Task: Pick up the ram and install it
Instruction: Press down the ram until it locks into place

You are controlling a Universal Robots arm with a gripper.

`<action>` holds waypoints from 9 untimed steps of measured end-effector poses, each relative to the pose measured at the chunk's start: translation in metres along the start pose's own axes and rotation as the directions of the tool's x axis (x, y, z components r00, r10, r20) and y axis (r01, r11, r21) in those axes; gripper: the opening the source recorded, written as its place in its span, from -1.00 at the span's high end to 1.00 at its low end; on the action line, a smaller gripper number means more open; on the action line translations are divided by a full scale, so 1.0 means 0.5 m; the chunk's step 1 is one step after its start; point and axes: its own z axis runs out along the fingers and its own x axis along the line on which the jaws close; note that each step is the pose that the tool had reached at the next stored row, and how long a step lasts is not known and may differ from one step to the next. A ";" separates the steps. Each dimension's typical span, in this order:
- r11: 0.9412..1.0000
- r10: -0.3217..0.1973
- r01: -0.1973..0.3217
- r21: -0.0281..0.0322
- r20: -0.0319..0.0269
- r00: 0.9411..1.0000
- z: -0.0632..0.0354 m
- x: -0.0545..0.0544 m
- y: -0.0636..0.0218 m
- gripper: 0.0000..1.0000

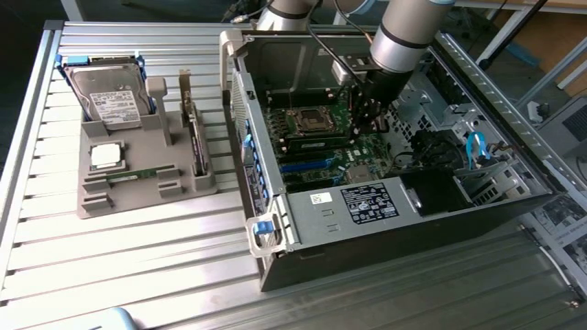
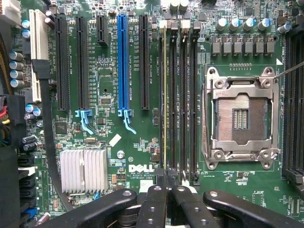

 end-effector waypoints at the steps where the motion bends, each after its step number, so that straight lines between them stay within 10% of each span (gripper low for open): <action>1: 1.000 0.000 0.000 0.001 0.001 1.000 -0.002 0.000 0.000 0.79; 9: 1.000 0.000 0.000 0.003 0.000 1.000 -0.037 0.001 0.014 0.79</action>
